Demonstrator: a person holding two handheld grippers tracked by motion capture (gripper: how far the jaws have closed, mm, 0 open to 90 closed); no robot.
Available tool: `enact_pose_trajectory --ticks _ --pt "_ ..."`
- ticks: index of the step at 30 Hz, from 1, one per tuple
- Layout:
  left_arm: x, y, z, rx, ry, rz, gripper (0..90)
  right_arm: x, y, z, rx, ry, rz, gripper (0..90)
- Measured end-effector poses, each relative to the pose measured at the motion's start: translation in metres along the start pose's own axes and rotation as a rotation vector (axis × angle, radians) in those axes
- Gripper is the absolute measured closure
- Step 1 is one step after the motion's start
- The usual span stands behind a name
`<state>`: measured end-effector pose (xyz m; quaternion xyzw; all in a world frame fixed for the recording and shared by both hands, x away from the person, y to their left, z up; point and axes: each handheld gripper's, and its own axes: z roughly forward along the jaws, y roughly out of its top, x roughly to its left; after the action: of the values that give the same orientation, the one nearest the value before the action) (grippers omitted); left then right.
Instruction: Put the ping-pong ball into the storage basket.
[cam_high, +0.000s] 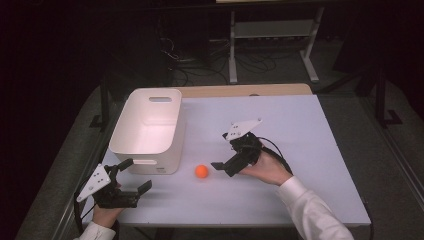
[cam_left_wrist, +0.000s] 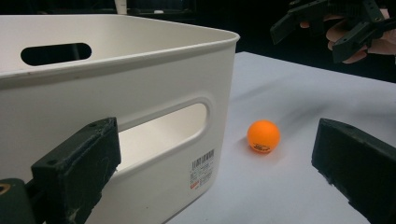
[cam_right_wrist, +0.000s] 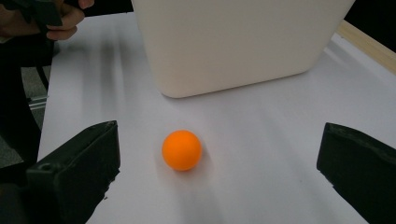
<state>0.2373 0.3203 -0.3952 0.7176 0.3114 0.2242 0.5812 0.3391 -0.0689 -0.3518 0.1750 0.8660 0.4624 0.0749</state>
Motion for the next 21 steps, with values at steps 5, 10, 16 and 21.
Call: enact_pose_trajectory --ticks 5,10,16,21 --pt "0.000 0.000 0.000 0.000 0.001 0.000 0.9 0.002 0.001 0.006 0.009 0.017 -0.004 0.0" --pt "0.000 0.000 0.000 0.000 0.001 0.000 0.9 0.003 0.002 0.010 0.013 0.025 -0.009 0.0" --pt "0.000 0.000 0.000 -0.001 0.001 0.001 0.9 0.005 0.004 0.015 0.013 0.041 -0.009 0.0" --pt "0.000 0.000 0.000 -0.001 0.000 0.000 0.9 0.007 0.004 0.021 0.025 0.056 -0.020 0.0"
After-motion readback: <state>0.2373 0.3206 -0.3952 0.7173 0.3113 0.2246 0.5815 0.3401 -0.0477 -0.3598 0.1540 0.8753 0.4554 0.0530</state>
